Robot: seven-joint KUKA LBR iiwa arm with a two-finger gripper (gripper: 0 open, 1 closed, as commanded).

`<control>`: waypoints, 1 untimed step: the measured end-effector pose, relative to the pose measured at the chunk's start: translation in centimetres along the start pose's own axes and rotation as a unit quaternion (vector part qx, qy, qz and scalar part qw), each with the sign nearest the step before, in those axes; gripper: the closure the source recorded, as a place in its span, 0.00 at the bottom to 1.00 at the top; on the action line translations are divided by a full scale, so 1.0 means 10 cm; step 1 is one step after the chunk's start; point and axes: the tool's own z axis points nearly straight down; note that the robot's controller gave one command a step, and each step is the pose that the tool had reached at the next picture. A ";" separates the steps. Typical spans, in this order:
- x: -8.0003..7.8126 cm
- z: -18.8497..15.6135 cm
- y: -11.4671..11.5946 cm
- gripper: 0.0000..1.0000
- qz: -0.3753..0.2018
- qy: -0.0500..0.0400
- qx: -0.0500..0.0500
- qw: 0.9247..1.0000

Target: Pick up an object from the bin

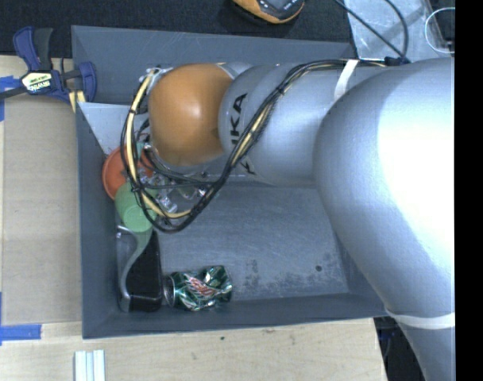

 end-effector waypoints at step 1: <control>0.01 -0.07 0.01 1.00 -0.001 0.002 -0.001 1.000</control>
Offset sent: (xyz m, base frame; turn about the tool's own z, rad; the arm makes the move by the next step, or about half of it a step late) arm 0.0000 0.0001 0.1068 0.0000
